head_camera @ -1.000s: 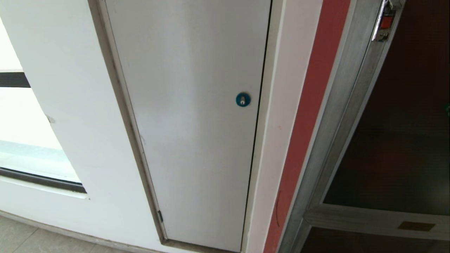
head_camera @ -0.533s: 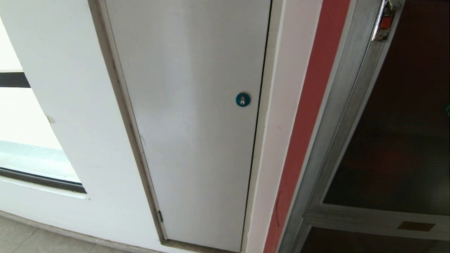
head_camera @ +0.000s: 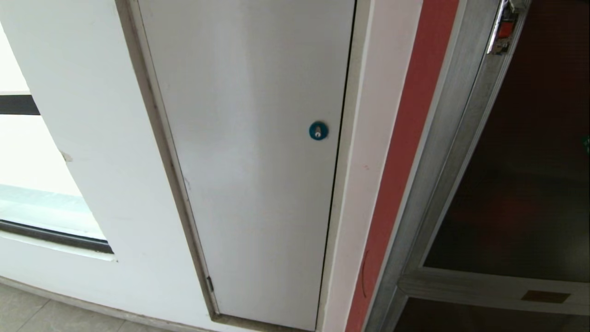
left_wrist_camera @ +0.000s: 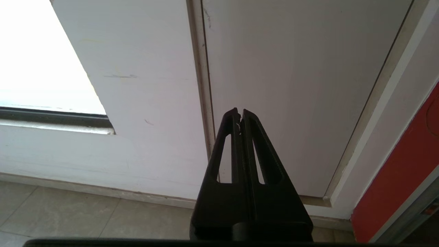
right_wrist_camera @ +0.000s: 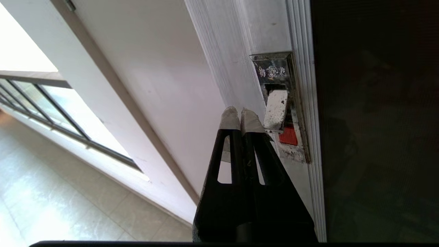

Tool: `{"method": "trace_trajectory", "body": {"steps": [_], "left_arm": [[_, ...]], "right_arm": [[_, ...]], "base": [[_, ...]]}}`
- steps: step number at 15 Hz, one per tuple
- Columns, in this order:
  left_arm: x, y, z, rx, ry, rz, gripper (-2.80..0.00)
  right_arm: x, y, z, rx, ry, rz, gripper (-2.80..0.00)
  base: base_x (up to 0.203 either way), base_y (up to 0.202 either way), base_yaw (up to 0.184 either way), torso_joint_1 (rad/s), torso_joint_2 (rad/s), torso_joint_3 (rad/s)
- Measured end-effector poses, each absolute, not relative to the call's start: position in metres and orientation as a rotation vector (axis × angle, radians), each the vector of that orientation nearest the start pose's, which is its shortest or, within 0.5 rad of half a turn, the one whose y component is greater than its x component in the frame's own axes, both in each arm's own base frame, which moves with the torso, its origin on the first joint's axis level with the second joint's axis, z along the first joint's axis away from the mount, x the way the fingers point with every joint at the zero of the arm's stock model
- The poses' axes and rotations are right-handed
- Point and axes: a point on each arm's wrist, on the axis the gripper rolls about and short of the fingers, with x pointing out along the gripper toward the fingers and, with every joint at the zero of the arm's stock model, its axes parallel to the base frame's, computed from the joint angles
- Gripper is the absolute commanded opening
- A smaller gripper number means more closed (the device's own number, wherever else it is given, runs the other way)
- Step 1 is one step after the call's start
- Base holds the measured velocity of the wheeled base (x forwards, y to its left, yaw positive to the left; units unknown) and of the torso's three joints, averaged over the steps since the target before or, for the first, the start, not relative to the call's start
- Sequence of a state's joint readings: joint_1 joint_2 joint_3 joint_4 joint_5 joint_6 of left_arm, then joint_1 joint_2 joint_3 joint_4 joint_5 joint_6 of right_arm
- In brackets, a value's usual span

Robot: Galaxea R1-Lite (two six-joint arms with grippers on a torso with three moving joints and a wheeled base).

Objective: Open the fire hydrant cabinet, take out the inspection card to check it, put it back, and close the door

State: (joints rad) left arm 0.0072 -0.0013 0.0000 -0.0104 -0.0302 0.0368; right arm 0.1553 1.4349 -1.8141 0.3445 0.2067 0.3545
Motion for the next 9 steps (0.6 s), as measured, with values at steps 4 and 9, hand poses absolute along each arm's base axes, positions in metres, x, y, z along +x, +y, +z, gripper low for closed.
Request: {"method": "trace_trajectory", "body": {"steps": [4, 9], "left_arm": [[-0.023, -0.001, 0.077, 0.037, -0.012, -0.023, -2.80], [-0.023, -0.001, 0.077, 0.037, -0.012, -0.023, -2.80]], "right_arm": [[0.202, 0.034, 0.433, 0.350, 0.037, 0.333, -2.80], [0.207, 0.029, 0.431, 0.352, 0.042, 0.305, -2.80]], "base": [[0.000, 0.000, 0.000, 0.000, 0.00, 0.000], [0.000, 0.000, 0.000, 0.000, 0.00, 0.000]]}}
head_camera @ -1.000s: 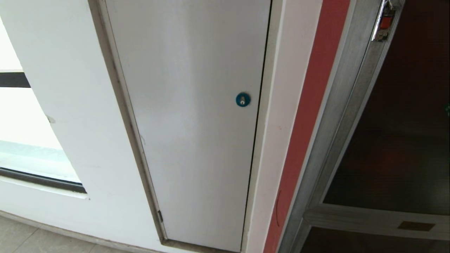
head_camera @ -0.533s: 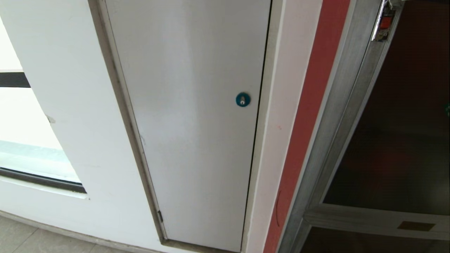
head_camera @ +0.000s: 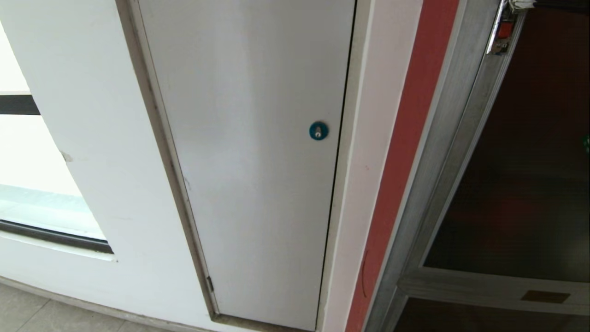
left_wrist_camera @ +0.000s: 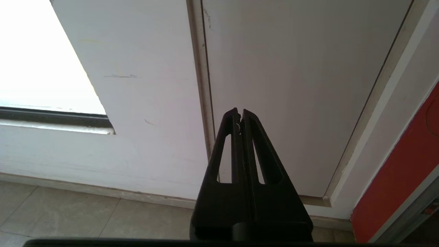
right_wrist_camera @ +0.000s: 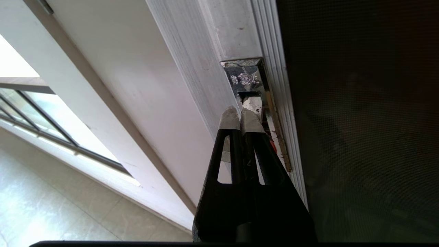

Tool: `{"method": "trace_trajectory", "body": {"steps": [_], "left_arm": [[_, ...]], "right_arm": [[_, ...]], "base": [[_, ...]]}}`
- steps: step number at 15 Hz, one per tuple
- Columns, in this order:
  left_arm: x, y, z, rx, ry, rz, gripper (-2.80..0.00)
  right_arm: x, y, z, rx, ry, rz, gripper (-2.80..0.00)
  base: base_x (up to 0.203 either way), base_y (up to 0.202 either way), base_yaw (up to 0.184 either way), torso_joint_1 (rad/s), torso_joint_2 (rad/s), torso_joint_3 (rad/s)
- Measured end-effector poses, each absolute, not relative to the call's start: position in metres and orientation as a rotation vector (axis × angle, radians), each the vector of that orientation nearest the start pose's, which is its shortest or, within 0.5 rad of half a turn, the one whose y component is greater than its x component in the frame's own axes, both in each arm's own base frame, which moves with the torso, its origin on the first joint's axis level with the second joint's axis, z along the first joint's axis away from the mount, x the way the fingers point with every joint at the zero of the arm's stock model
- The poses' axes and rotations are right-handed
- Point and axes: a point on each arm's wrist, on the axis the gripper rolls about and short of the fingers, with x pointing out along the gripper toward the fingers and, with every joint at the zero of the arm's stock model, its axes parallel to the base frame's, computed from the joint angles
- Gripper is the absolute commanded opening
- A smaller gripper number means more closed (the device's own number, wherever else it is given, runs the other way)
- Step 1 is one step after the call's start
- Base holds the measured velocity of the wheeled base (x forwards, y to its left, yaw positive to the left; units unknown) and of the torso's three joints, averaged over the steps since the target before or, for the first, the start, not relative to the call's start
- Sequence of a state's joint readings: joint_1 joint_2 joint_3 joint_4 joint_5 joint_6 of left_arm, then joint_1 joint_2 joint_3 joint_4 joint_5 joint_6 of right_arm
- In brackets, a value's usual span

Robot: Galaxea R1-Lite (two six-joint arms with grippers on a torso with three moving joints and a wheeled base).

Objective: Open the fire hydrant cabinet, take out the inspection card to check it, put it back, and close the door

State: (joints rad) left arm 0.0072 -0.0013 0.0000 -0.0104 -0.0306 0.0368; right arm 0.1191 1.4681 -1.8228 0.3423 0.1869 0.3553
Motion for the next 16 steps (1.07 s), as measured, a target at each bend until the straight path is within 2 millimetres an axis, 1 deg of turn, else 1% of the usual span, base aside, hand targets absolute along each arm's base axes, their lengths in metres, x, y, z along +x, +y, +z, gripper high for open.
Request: {"method": "trace_trajectory", "body": {"steps": [10, 16], "left_arm": [[-0.023, -0.001, 0.077, 0.036, -0.012, -0.023, -2.80], [-0.023, -0.001, 0.077, 0.037, -0.012, -0.023, -2.80]], "right_arm": [[0.212, 0.028, 0.428, 0.348, 0.061, 0.306, -2.80], [0.221, 0.029, 0.422, 0.349, 0.090, 0.305, -2.80]], "base": [[0.000, 0.000, 0.000, 0.000, 0.00, 0.000], [0.000, 0.000, 0.000, 0.000, 0.00, 0.000]]}}
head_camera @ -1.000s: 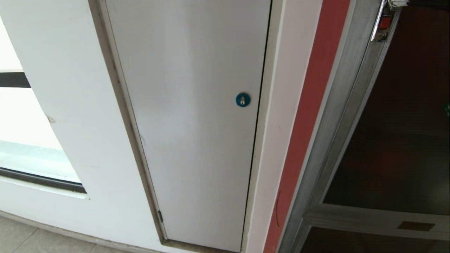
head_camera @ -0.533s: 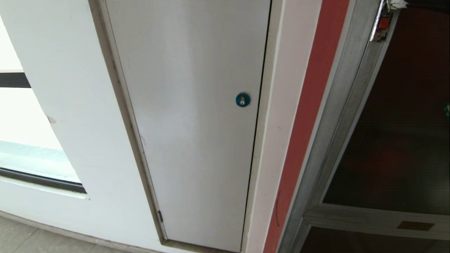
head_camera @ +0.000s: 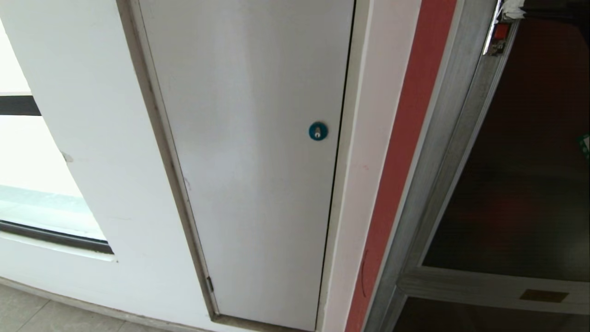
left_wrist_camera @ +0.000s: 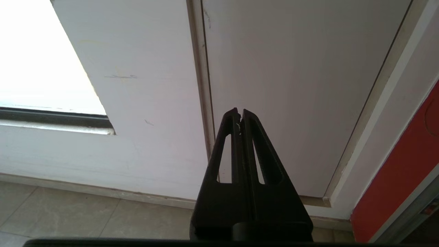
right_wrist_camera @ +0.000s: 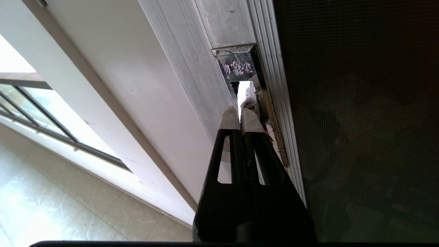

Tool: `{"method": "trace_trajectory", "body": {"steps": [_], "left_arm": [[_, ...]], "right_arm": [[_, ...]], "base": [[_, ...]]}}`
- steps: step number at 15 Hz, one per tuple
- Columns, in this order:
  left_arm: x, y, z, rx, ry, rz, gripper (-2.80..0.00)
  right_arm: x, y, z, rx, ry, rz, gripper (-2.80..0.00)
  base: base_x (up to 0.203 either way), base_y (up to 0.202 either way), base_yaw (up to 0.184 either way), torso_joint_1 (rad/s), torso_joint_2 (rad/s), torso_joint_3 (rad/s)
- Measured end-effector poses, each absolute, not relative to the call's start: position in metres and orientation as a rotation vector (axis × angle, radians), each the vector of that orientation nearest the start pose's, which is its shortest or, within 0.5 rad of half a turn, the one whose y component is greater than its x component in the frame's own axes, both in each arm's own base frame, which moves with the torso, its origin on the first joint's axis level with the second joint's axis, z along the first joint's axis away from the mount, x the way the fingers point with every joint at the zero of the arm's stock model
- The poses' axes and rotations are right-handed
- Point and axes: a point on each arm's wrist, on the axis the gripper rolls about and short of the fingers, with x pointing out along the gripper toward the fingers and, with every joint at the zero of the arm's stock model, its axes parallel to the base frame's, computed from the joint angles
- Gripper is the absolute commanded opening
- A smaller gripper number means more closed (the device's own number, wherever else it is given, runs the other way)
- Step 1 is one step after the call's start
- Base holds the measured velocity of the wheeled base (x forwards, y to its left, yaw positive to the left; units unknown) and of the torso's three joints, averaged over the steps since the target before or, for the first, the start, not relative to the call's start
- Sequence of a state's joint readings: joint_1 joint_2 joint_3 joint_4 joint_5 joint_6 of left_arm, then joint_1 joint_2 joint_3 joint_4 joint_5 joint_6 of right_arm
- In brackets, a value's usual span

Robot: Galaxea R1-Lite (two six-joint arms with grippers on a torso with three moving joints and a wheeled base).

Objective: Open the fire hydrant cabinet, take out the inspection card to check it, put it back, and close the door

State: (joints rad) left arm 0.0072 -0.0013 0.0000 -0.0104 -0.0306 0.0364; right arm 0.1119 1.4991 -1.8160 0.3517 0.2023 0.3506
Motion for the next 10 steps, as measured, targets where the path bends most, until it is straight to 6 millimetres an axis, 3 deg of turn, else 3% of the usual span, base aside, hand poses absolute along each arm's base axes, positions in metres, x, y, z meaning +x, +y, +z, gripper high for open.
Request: {"method": "trace_trajectory", "body": {"steps": [10], "left_arm": [[-0.023, -0.001, 0.077, 0.037, -0.012, -0.023, -2.80]], "right_arm": [[0.237, 0.026, 0.416, 0.352, 0.105, 0.279, -2.80]], "base": [[0.000, 0.000, 0.000, 0.000, 0.00, 0.000]]}}
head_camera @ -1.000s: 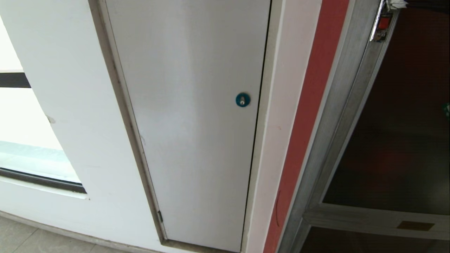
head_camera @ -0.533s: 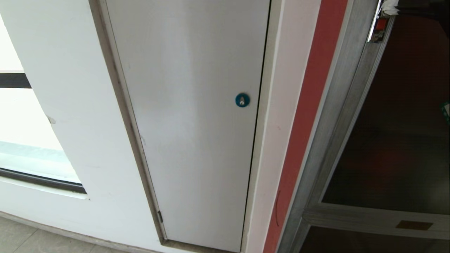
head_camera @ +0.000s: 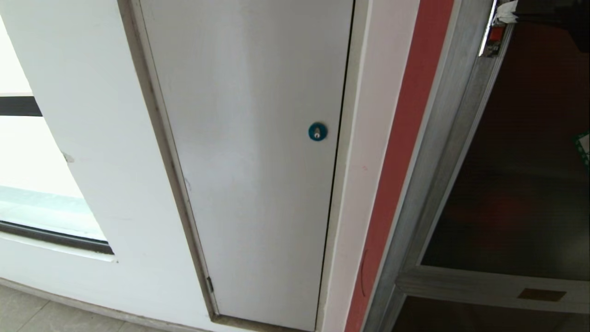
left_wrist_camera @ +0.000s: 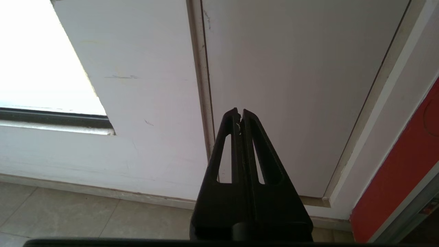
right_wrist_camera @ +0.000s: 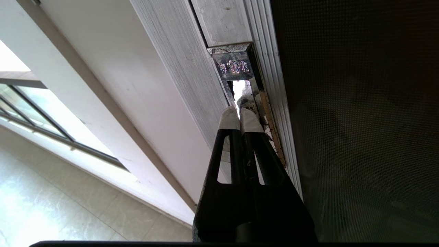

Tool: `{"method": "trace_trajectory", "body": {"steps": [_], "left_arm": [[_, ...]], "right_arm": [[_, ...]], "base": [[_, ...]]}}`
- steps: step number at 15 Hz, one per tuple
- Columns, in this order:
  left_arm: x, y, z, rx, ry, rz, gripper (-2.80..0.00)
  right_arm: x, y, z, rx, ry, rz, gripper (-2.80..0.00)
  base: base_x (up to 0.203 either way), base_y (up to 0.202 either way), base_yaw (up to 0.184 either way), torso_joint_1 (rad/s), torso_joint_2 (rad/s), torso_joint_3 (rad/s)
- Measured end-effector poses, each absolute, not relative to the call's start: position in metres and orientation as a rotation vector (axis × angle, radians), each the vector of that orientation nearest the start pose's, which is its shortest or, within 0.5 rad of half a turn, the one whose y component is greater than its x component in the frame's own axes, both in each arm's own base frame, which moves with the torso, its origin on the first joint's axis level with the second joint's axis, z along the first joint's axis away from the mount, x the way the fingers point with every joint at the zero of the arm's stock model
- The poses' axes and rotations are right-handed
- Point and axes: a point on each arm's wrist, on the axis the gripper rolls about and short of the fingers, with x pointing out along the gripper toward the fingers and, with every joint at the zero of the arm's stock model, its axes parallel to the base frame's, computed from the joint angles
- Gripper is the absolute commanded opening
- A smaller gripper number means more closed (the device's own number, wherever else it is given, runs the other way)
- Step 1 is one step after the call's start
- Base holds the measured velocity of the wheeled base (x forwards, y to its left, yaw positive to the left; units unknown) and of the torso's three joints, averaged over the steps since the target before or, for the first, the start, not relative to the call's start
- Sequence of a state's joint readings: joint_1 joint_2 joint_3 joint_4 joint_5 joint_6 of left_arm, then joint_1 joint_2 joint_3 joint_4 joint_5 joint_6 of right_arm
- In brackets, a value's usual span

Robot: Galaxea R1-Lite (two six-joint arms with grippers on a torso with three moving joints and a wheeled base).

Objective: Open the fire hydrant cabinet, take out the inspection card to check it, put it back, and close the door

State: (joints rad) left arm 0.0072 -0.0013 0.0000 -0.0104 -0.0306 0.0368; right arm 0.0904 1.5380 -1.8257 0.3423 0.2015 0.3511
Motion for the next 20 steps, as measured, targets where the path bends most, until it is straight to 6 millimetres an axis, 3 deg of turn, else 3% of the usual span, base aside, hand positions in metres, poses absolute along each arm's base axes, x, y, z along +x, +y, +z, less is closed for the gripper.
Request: {"method": "trace_trajectory", "body": {"steps": [12, 16, 20], "left_arm": [[-0.023, -0.001, 0.076, 0.036, -0.012, -0.023, -2.80], [-0.023, -0.001, 0.077, 0.036, -0.012, -0.023, -2.80], [-0.023, -0.001, 0.077, 0.037, -0.012, -0.023, -2.80]], "right_arm": [[0.244, 0.025, 0.414, 0.354, 0.117, 0.269, -2.80], [0.233, 0.025, 0.418, 0.356, 0.100, 0.279, -2.80], [0.206, 0.026, 0.423, 0.357, 0.080, 0.301, -2.80]], "base": [[0.000, 0.000, 0.000, 0.000, 0.00, 0.000], [0.000, 0.000, 0.000, 0.000, 0.00, 0.000], [0.000, 0.000, 0.000, 0.000, 0.00, 0.000]]}}
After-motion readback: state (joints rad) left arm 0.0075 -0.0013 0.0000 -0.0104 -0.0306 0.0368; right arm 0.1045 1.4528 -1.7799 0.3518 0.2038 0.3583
